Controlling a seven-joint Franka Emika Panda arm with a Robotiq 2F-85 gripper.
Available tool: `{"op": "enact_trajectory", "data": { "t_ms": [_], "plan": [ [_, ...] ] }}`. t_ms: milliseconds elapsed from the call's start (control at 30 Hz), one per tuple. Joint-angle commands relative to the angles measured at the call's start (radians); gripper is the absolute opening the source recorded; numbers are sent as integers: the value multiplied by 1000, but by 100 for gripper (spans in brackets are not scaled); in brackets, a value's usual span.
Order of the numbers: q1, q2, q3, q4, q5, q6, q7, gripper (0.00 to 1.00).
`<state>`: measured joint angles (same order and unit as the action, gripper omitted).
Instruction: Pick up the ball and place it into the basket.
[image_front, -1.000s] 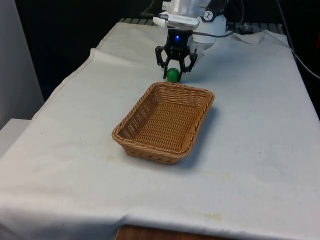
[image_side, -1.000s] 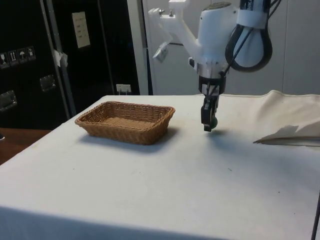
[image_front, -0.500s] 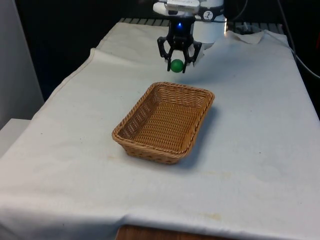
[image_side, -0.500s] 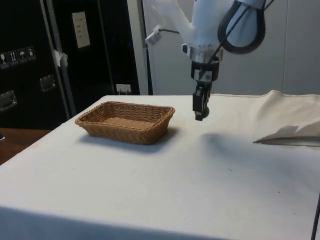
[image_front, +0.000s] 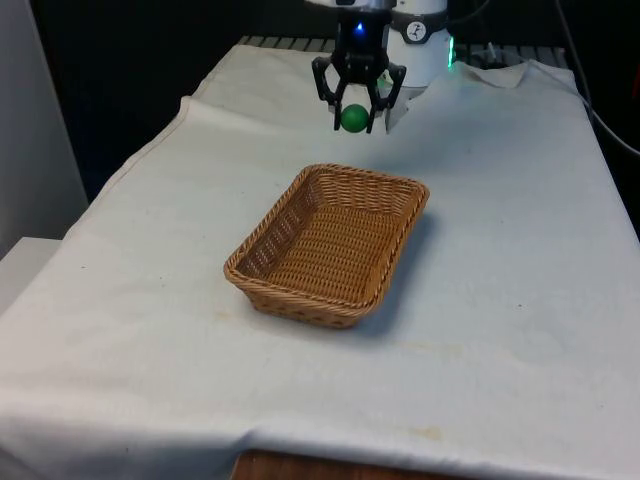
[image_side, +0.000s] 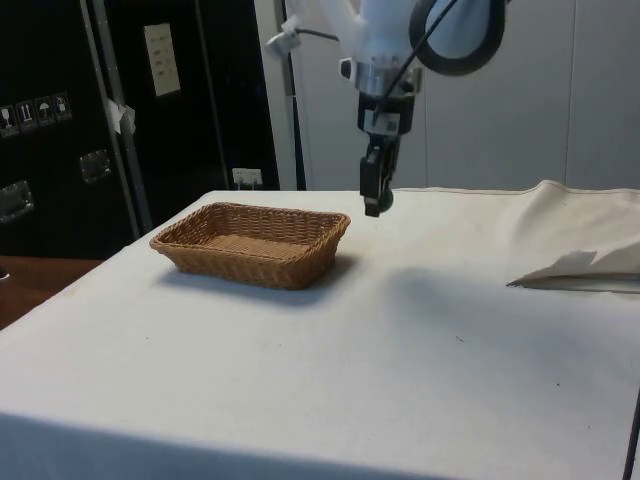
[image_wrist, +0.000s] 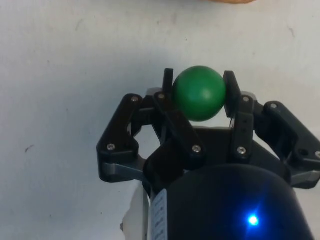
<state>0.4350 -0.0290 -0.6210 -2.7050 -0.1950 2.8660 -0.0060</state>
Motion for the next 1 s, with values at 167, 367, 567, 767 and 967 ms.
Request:
{"op": "enact_trajectory", "data": {
  "t_ms": [167, 367, 567, 767, 967],
  "plan": [
    [7, -29, 4, 32, 30, -48, -43, 1],
    [7, -43, 3, 65, 44, -83, -73, 1],
    [1, -46, 2, 105, 36, -116, -83, 1],
    [14, -35, 8, 162, 114, -162, -153, 1],
    [12, 9, 17, 215, 181, -172, -209, 1]
  ]
}}
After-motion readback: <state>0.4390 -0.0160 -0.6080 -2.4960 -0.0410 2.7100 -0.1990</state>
